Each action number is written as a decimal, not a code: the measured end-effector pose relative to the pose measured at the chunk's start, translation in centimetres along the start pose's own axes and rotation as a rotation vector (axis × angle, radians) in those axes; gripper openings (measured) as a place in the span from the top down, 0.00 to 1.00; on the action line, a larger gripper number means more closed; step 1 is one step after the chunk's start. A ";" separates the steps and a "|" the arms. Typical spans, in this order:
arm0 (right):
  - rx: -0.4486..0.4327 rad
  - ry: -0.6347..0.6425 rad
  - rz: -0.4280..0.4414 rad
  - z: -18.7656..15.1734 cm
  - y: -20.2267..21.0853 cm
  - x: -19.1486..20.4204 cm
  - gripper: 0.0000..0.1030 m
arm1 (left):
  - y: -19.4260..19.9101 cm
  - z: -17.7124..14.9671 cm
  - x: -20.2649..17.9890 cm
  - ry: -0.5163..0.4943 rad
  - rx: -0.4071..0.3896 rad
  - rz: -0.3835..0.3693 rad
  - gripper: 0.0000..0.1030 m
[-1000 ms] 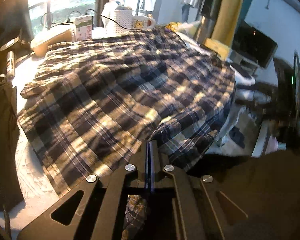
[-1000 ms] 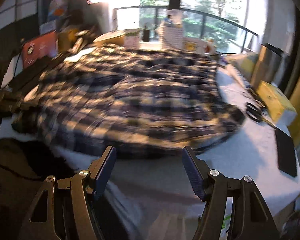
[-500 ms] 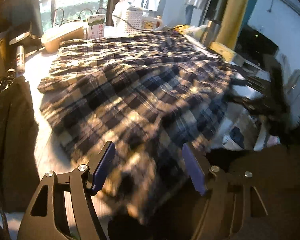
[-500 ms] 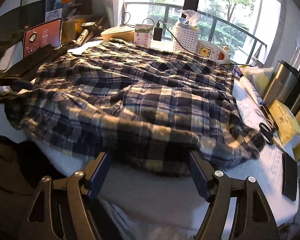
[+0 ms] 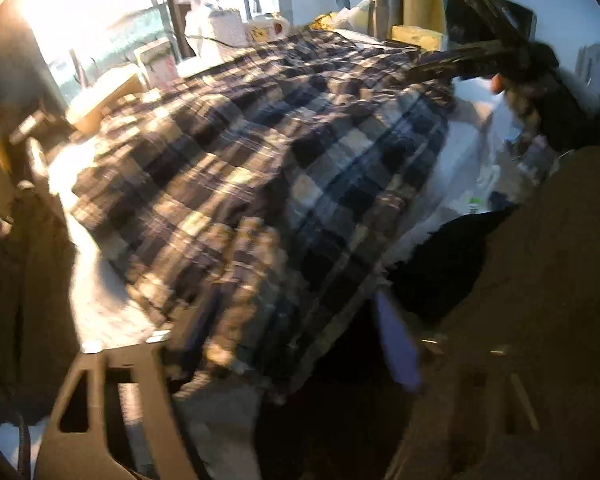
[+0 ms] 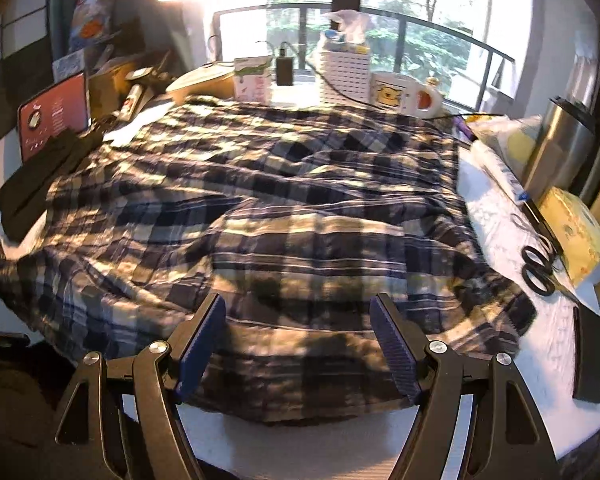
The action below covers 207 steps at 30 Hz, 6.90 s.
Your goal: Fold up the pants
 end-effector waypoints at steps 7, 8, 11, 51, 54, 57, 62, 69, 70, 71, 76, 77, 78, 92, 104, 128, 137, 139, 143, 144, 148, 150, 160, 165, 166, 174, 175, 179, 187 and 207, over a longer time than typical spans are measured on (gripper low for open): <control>-0.045 -0.076 -0.114 -1.2 2.7 -7.3 0.26 | 2.5 1.2 1.0 0.020 -0.039 0.011 0.97; -0.051 -0.083 -0.142 -1.5 3.1 -8.7 0.26 | 3.0 1.5 1.3 0.024 -0.053 0.021 0.97; -0.053 -0.001 -0.252 -2.5 3.1 -11.6 0.26 | 4.4 2.7 2.0 0.031 -0.094 0.041 0.97; -0.172 -0.073 -0.186 7.8 3.4 -11.2 0.88 | 10.3 17.6 14.5 0.329 -0.509 0.005 1.00; -0.195 -0.127 -0.185 10.0 2.9 -12.1 0.88 | 9.6 19.5 16.4 0.327 -0.532 0.029 1.00; -0.219 -0.157 -0.195 12.2 2.0 -12.8 0.88 | 9.1 20.8 18.4 0.326 -0.543 0.061 1.00; -0.227 -0.217 -0.192 15.2 -1.3 -14.0 0.88 | 7.5 22.7 22.9 0.363 -0.547 0.089 1.00; -0.181 -0.245 -0.154 18.5 -7.5 -14.8 0.88 | 2.5 24.2 27.6 0.380 -0.483 0.124 1.00; -0.174 -0.249 -0.149 18.9 -8.4 -14.9 0.88 | 1.9 24.3 27.9 0.382 -0.472 0.129 1.00; -0.164 -0.249 -0.144 19.5 -9.3 -15.0 0.88 | 1.0 24.3 28.5 0.388 -0.456 0.134 1.00; -0.130 -0.256 -0.127 21.2 -13.1 -15.3 0.88 | -2.6 24.1 31.0 0.414 -0.401 0.146 1.00; -0.120 -0.254 -0.127 21.6 -13.9 -15.3 0.88 | -3.3 24.0 31.3 0.418 -0.391 0.150 1.00; -0.112 -0.253 -0.125 21.7 -14.5 -15.3 0.88 | -3.9 23.9 31.7 0.419 -0.380 0.154 1.00; -0.104 -0.277 -0.126 23.8 -17.8 -16.2 0.28 | -3.5 20.8 33.4 0.476 -0.293 0.205 0.38; 0.025 -0.553 -0.059 12.3 -12.6 -17.7 0.19 | -5.3 10.8 25.2 0.551 -0.085 0.098 0.36; 0.003 -0.188 -0.191 12.1 -7.8 -13.3 0.73 | -4.3 8.3 20.2 0.546 0.015 0.028 0.96; 0.088 -0.122 -0.219 8.1 -6.2 -14.9 0.73 | -4.4 5.8 19.4 0.568 0.075 0.064 0.96; 0.146 -0.147 -0.222 5.6 -8.1 -14.9 0.73 | -4.1 5.5 19.9 0.582 0.084 0.042 0.92; 0.122 -0.215 -0.223 4.1 -8.4 -16.0 0.39 | -2.3 7.1 22.7 0.548 0.060 0.108 0.90; 0.108 -0.216 -0.235 4.4 -8.0 -16.4 0.35 | -1.9 8.1 23.3 0.525 0.038 0.112 0.84; 0.004 -0.215 -0.269 7.0 -5.4 -17.8 0.30 | -2.4 12.5 25.0 0.459 -0.063 0.088 0.40; -0.051 -0.217 -0.270 8.7 -4.6 -18.1 0.30 | -4.1 14.6 25.4 0.423 -0.077 0.073 0.40; -0.178 -0.154 -0.044 17.0 -7.6 -12.3 0.49 | -11.9 20.1 28.8 0.255 -0.024 0.147 0.40; -0.074 -0.005 -0.082 18.2 -13.3 -8.9 0.88 | -14.5 19.6 29.7 0.269 0.011 0.120 0.73; -0.056 0.007 -0.080 18.2 -14.3 -8.5 0.88 | -14.8 19.5 29.8 0.268 0.021 0.120 0.87; 0.071 -0.002 -0.088 18.5 -20.4 -8.4 0.88 | -13.3 22.0 30.1 0.190 -0.042 0.168 0.96; 0.076 -0.019 -0.088 18.5 -20.8 -8.7 0.88 | -13.1 22.3 30.3 0.190 -0.052 0.171 0.97; 0.058 -0.062 -0.097 19.5 -20.6 -9.8 0.88 | -13.1 23.6 31.1 0.194 -0.075 0.172 0.97; 0.031 0.033 0.036 22.3 -17.7 -6.9 0.22 | -13.7 23.5 31.4 0.235 -0.080 0.171 0.97; 0.127 0.414 0.098 23.1 -23.8 0.9 0.99 | -11.1 24.4 31.9 0.258 -0.173 0.180 0.96</control>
Point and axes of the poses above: each gripper's, at about its wrist camera, not at the fingertips, and y roughly against the way its jaws point, x to its left, z to its top, the point moved 8 cm from there along -y, roughly the way its jaws point, and after that the axes turned 7 degrees about -z, right-handed, at the moved point
